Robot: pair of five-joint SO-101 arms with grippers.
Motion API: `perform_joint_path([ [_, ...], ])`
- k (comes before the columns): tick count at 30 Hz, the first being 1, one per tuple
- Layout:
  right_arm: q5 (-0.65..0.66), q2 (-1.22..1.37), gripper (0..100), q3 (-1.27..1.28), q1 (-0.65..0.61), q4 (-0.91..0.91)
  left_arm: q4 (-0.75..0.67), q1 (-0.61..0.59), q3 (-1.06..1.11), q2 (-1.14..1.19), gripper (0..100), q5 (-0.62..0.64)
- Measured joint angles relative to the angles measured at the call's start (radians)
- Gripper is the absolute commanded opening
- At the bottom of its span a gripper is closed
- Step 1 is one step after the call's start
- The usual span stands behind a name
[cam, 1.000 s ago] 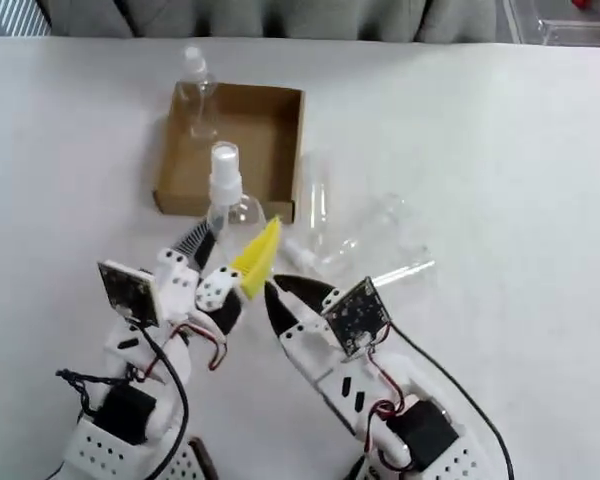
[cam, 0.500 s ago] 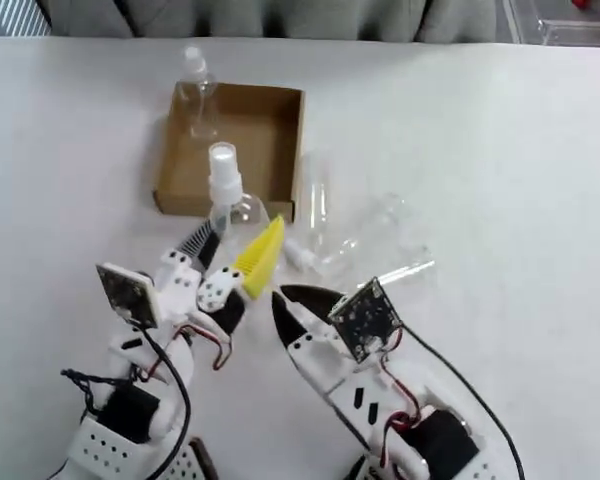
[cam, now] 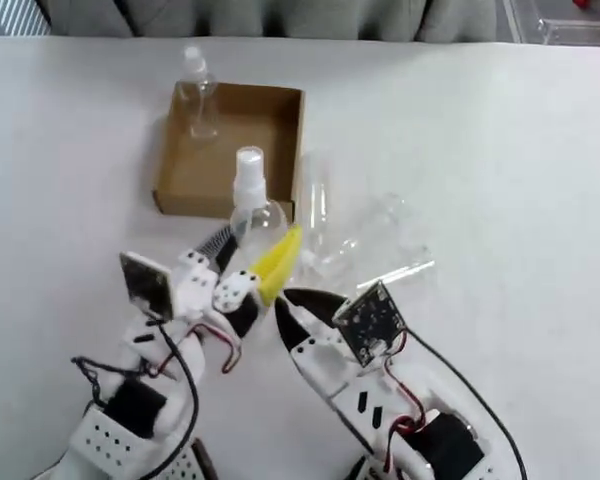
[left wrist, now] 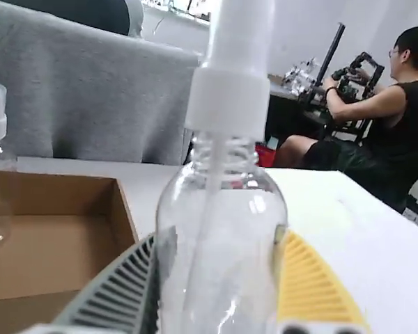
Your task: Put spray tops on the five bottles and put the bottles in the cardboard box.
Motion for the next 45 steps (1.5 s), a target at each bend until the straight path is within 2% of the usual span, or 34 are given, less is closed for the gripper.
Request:
perform_joint_path([
  [6,0.0,0.0,1.5,0.0,0.0,0.008,-0.041,-0.002,-0.141,0.324,2,0.0],
  [9,0.0,0.0,1.5,0.0,0.0,0.008,-0.087,0.003,-0.146,0.393,2,0.002],
  [13,0.0,0.0,1.5,0.0,0.0,0.008,-0.089,0.011,-0.147,0.365,2,0.031],
  [22,0.0,0.0,1.5,-0.002,-0.008,0.008,0.186,0.068,-0.157,0.117,2,0.037],
  [31,0.002,0.0,1.5,0.005,0.032,-0.025,0.279,0.071,-0.157,0.003,2,0.026],
  [36,-0.002,0.0,1.5,0.003,0.058,-0.028,0.244,0.049,-0.152,0.002,2,0.011],
  [40,-0.002,0.009,1.5,0.006,0.075,-0.015,0.12,-0.034,-0.112,0.0,2,0.014],
  [45,-0.002,0.0,1.5,0.006,0.071,-0.012,0.103,-0.114,-0.127,0.057,2,0.064],
])
